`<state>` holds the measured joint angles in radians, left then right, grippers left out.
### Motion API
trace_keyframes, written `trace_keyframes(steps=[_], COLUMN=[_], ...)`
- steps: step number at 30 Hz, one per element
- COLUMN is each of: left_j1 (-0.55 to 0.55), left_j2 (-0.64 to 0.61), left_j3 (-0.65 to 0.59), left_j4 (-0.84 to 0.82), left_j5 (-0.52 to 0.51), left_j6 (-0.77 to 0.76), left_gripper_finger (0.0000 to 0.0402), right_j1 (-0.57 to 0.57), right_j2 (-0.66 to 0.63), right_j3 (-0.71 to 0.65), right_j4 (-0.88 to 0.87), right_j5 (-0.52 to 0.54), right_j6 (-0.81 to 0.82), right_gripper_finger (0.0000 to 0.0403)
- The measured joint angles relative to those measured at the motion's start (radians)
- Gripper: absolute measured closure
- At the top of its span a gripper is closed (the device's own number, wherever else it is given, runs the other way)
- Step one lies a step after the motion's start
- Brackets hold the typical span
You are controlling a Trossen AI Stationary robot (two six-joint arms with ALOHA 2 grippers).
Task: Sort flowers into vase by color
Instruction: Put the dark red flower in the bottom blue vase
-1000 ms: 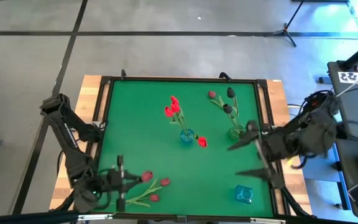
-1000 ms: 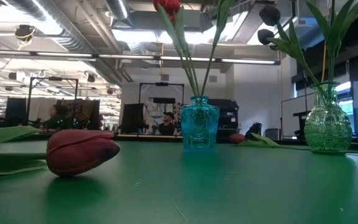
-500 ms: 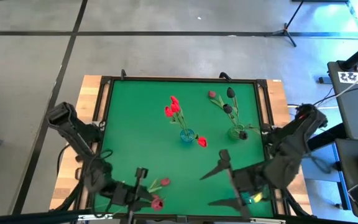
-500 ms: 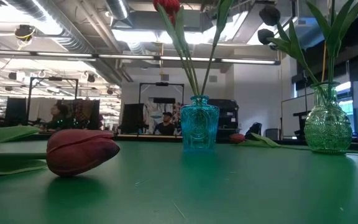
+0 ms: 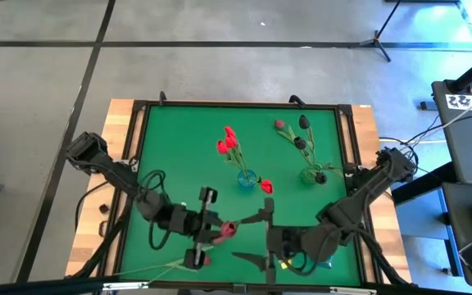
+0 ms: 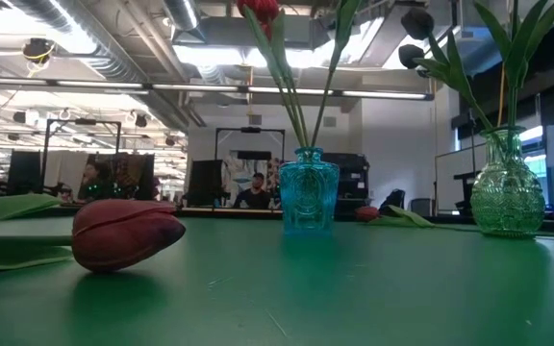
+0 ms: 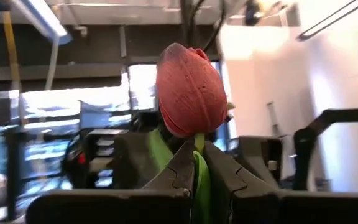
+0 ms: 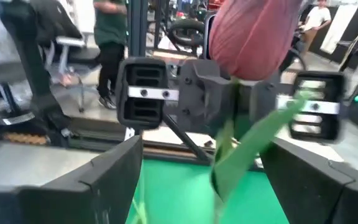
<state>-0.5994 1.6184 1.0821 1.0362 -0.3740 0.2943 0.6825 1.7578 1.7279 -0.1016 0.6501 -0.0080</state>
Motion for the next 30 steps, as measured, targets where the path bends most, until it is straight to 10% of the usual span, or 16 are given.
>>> trace_keyframes(steps=[6,20,30], left_j1=[0.007,0.011,-0.045], left_j2=[0.000,-0.002,-0.029], left_j3=[0.000,-0.001,-0.001], left_j4=[0.009,0.014,-0.072], left_j5=[0.101,0.035,-0.153], left_j6=[-0.025,-0.078,-0.047], left_gripper_finger=[0.0389,0.0386,0.0292], right_j1=[-0.044,-0.100,-0.085], right_j2=[0.007,0.014,0.003], right_j3=[0.000,0.002,0.000], right_j4=[0.016,0.030,-0.032], right_j5=[-0.074,-0.221,-0.240], right_j6=[0.031,0.055,0.055], right_gripper_finger=[0.0128,0.0386,0.0397])
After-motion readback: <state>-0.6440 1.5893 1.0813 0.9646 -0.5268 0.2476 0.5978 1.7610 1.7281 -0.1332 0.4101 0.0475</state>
